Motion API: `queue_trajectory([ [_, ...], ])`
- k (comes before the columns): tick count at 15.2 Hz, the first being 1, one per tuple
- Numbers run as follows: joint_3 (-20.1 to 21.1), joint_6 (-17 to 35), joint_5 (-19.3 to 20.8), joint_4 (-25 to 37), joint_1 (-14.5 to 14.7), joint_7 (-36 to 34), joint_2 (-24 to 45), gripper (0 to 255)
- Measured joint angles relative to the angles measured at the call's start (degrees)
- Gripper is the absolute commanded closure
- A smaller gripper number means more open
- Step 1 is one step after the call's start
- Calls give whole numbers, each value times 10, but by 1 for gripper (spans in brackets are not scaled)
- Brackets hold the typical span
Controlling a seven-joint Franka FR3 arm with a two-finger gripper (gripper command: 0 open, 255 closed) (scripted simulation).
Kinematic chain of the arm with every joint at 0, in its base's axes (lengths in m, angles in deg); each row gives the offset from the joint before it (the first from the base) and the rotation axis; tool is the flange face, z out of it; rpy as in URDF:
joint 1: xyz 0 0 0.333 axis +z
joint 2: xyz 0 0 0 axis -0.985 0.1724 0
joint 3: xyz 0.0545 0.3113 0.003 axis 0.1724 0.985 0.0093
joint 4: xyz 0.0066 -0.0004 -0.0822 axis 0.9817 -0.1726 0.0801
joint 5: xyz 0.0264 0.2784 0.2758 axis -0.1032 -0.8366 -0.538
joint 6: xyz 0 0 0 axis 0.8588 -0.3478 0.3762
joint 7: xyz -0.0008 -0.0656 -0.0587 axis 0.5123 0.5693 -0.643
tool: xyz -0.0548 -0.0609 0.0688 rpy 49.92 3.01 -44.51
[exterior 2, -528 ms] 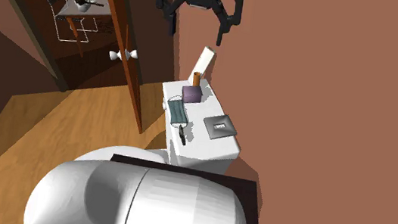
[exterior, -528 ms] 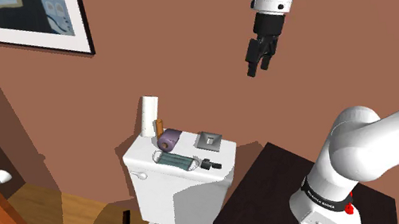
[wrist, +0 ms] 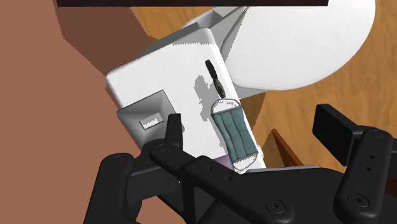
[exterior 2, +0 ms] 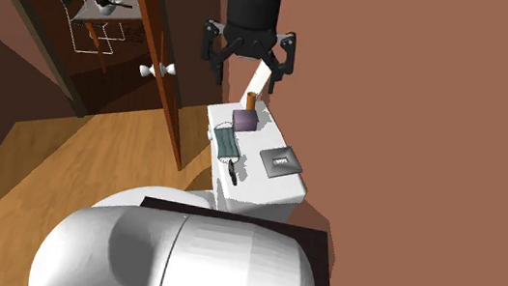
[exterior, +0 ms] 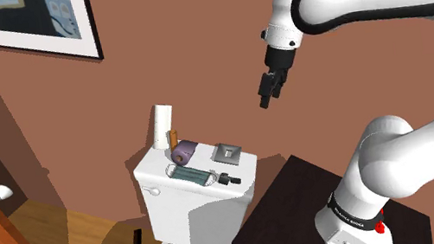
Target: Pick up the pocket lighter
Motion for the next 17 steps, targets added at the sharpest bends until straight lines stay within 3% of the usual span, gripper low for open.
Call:
queue_trajectory([
  [11,-7,272,14,-149,30,64,102,0],
  [17,-15,465,19,-181,48,102,253,0],
])
